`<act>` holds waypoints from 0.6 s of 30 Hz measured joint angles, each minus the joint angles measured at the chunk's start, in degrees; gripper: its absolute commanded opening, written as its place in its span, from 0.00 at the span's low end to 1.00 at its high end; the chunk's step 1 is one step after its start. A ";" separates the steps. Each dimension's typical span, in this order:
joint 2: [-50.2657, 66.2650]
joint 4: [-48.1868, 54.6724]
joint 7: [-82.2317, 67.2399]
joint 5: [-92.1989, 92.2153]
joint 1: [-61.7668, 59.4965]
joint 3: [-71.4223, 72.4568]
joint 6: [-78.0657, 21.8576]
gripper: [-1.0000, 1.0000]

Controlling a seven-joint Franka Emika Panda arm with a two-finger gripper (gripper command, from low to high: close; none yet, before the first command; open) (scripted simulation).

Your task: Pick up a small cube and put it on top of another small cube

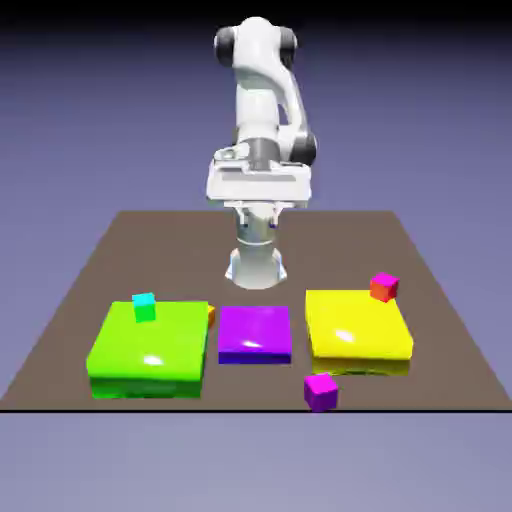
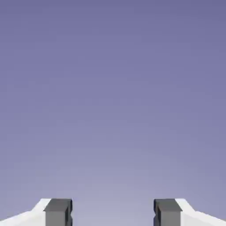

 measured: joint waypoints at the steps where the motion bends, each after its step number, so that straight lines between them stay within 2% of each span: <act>1: 1.99 1.10 2.49 -0.12 -1.07 1.31 -0.90 0.50; 18: 35.90 19.84 44.85 -2.16 -19.33 23.50 -16.18 0.50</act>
